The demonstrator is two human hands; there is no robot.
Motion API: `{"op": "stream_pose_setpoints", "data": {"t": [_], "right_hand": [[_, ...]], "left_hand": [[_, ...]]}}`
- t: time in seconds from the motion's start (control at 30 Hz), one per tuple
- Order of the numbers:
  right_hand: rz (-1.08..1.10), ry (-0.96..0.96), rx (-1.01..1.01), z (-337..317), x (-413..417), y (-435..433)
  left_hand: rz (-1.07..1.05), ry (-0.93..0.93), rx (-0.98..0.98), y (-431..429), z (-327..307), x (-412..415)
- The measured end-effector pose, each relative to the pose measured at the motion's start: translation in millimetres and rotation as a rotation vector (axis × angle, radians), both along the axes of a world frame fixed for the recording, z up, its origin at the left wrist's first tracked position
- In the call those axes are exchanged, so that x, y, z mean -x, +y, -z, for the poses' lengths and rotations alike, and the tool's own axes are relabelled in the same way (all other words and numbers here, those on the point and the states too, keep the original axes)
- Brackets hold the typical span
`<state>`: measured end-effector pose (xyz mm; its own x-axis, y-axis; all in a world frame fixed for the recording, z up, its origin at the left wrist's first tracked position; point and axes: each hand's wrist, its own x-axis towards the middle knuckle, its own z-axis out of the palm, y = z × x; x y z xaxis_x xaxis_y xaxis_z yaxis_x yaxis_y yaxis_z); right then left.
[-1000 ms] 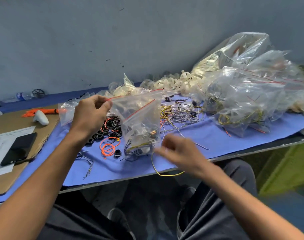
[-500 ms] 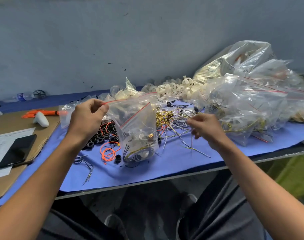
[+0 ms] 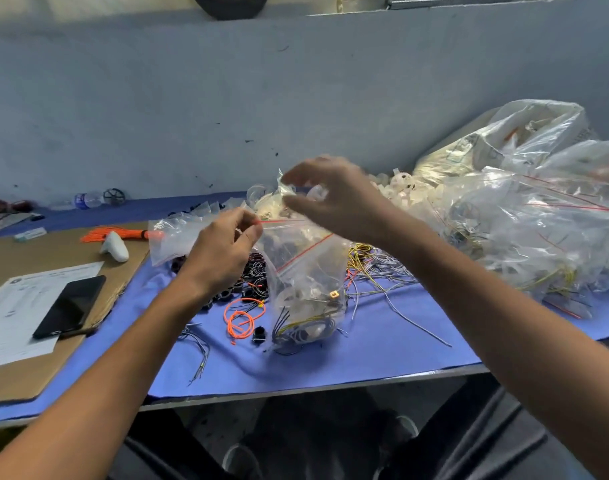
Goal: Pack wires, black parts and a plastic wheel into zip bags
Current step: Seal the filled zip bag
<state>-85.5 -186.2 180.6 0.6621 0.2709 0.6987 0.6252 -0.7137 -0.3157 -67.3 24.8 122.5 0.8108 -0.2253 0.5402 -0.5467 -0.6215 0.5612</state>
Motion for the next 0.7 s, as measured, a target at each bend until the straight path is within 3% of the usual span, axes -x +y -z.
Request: {"op": "stream_pose_setpoints", "data": {"t": [0.07, 0.13, 0.7], "right_hand": [[0.020, 0.048, 0.387, -5, -1, 20], [0.048, 0.065, 0.487, -5, -5, 30], [0.039, 0.151, 0.321, 15, -10, 43]], "left_hand": [[0.008, -0.005, -0.012, -1, 0, 0], [0.006, -0.009, -0.001, 0, 1, 1], [0.039, 0.096, 0.220, 2, 17, 1]]}}
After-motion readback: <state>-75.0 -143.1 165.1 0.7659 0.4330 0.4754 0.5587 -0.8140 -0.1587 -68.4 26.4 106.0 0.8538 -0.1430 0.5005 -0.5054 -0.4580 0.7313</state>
